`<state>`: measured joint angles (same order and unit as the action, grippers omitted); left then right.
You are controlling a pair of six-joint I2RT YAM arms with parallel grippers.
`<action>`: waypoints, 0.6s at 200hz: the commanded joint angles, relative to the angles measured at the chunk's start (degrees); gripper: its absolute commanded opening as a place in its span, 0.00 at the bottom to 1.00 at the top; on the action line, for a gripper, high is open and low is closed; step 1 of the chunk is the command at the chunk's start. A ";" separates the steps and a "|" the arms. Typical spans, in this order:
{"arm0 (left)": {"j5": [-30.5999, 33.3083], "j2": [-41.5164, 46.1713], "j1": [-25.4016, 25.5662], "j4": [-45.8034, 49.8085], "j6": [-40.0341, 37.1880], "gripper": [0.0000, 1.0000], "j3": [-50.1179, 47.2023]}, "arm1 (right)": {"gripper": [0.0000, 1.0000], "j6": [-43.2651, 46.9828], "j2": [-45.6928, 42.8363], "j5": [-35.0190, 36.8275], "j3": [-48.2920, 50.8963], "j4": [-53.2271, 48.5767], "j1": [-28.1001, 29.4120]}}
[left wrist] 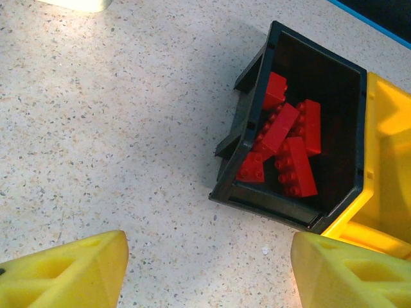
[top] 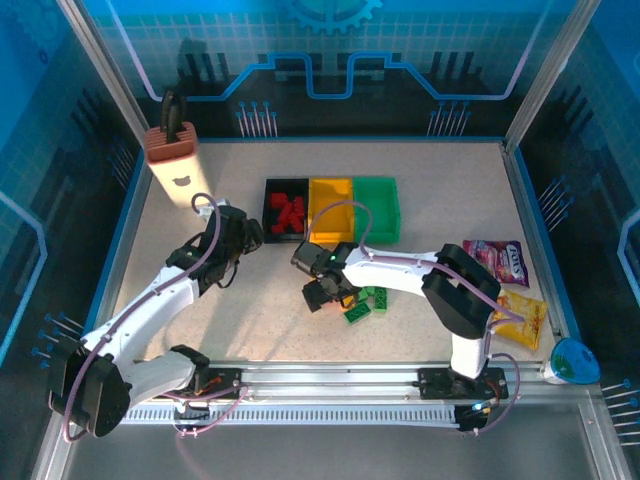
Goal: Sort the legos into containers by color
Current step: Pick up the lego from the bottom-center of the table.
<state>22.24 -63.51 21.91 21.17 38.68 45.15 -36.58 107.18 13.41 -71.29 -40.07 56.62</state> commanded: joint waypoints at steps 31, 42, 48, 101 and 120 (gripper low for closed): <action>0.22 1.28 0.28 1.11 1.04 0.68 -0.92 | 0.77 -2.81 4.66 1.92 -3.22 -1.85 1.83; 0.25 1.53 0.31 1.09 0.98 0.68 -0.94 | 0.72 -2.82 5.16 1.97 -3.71 -2.02 1.91; 0.39 1.63 0.31 1.24 0.96 0.68 -0.99 | 0.70 -2.80 5.28 2.02 -3.81 -2.02 1.89; 1.50 3.21 0.29 1.67 0.79 0.67 -1.77 | 0.55 -2.47 3.81 2.59 -4.52 -2.29 2.26; 1.58 3.80 0.32 1.68 0.79 0.67 -2.06 | 0.55 -1.22 1.79 2.59 -5.43 -1.49 2.79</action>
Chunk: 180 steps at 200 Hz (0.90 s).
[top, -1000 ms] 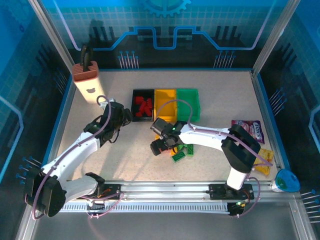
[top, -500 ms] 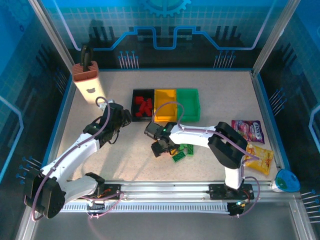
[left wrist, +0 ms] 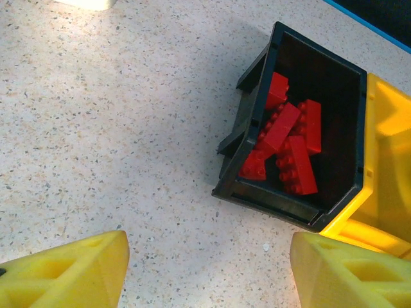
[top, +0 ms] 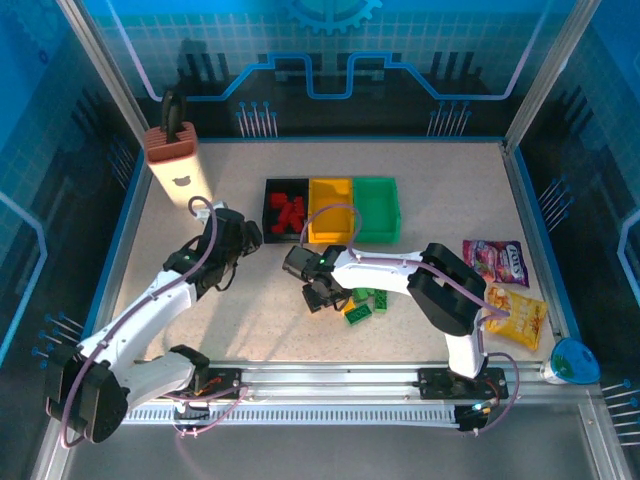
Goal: Sort the legos into containers by color
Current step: Pick up the lego from the bottom-center of the table, then place the lego in the container.
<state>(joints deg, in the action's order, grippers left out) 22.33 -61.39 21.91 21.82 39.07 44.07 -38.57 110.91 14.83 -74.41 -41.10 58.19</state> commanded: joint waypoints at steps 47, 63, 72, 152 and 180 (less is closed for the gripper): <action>0.37 4.92 0.40 1.29 0.86 0.67 -3.57 | 0.56 8.42 -4.90 2.42 -11.02 1.74 -1.06; 0.05 6.23 0.55 2.27 1.91 0.66 -4.60 | 0.56 10.85 -3.39 1.94 -16.12 2.11 -2.82; 0.23 7.18 0.90 2.92 2.41 0.67 -5.15 | 0.56 12.06 -1.96 1.26 -18.92 2.33 -3.74; 0.96 15.08 2.25 7.08 4.43 0.66 -9.44 | 0.55 16.84 16.18 -5.23 -43.46 1.16 -10.54; 1.19 16.54 2.37 7.34 4.51 0.67 -9.97 | 0.55 18.21 21.39 -5.17 -49.59 -0.25 -11.68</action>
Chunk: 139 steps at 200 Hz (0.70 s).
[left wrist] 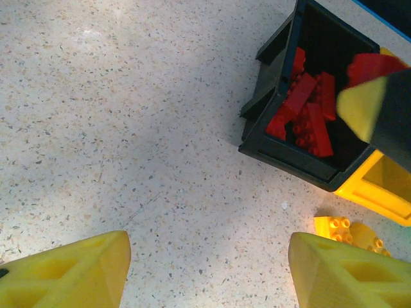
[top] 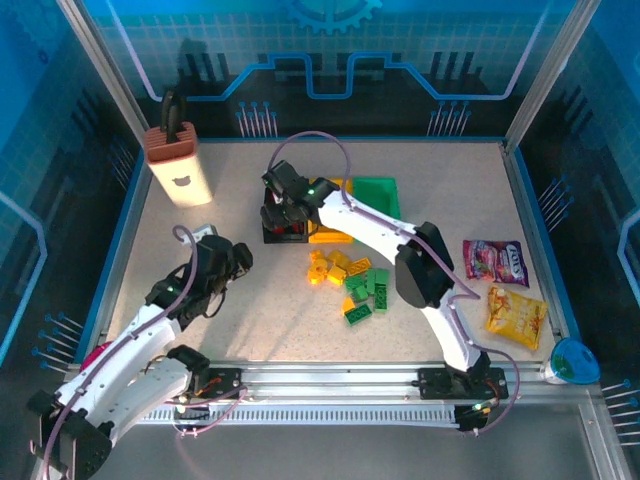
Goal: Sort the legos into containers by color
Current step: Place the lego in the container.
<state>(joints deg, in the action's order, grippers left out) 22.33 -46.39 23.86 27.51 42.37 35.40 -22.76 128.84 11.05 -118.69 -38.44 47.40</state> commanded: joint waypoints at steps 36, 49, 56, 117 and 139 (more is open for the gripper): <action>1.40 2.01 0.53 1.96 1.31 0.66 -1.47 | 0.57 3.16 8.01 -2.00 -9.99 -3.41 -2.00; 1.40 2.03 0.52 2.15 1.31 0.66 -1.47 | 0.59 3.23 8.97 -2.47 -11.04 -3.31 -2.28; 1.44 2.03 0.58 2.18 1.33 0.66 -1.38 | 0.60 3.26 9.36 -2.49 -11.48 -3.22 -2.30; 12.56 1.31 8.93 4.32 -3.00 0.66 2.29 | 0.85 3.12 10.24 -3.82 -16.98 -4.11 -3.62; 13.56 -0.70 11.60 3.30 -3.85 0.66 3.10 | 0.86 3.10 6.69 -3.94 -13.95 -2.95 -3.62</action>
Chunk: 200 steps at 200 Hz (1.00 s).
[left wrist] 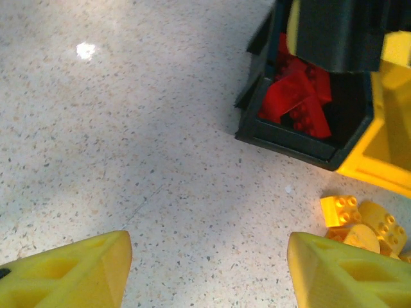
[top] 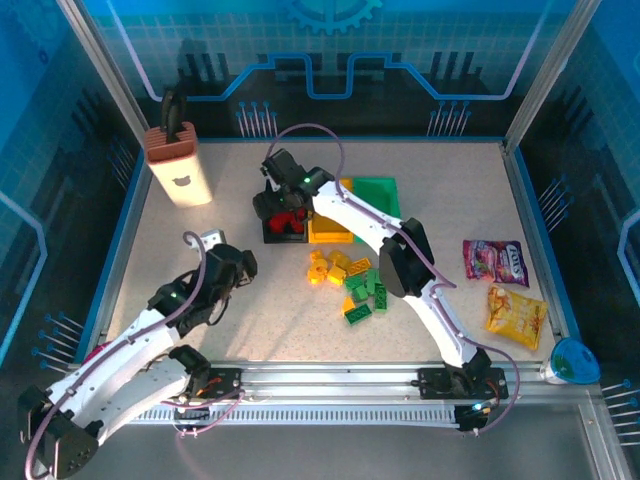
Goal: Sort the legos into containers by color
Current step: Place the lego in the container, then pick up the lego from the center of the table.
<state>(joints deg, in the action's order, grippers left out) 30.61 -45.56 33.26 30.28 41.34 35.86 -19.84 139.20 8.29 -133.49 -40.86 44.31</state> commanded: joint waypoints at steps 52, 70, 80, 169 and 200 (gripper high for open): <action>-6.37 -8.35 5.12 -9.62 -7.75 0.69 2.16 | 0.87 -0.40 -21.07 -0.18 21.65 10.16 -1.14; -12.24 -12.26 5.68 -12.77 -9.28 0.71 2.93 | 0.88 -1.39 -27.52 0.08 29.62 13.86 -2.35; -14.79 -14.56 6.04 -13.97 -9.61 0.71 3.62 | 0.88 -2.28 -31.05 0.14 33.88 15.68 -3.30; -23.85 -35.08 8.82 -16.56 -11.26 0.72 12.83 | 0.89 -7.86 -52.60 -0.74 64.98 25.38 -10.57; -22.69 -40.02 9.02 -16.07 -12.11 0.72 16.08 | 0.89 -8.11 -56.00 -0.49 70.45 25.43 -11.77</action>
<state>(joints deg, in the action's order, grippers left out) 8.49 -82.81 41.87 13.98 31.07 48.90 -26.63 87.09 8.10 -66.02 -17.89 33.69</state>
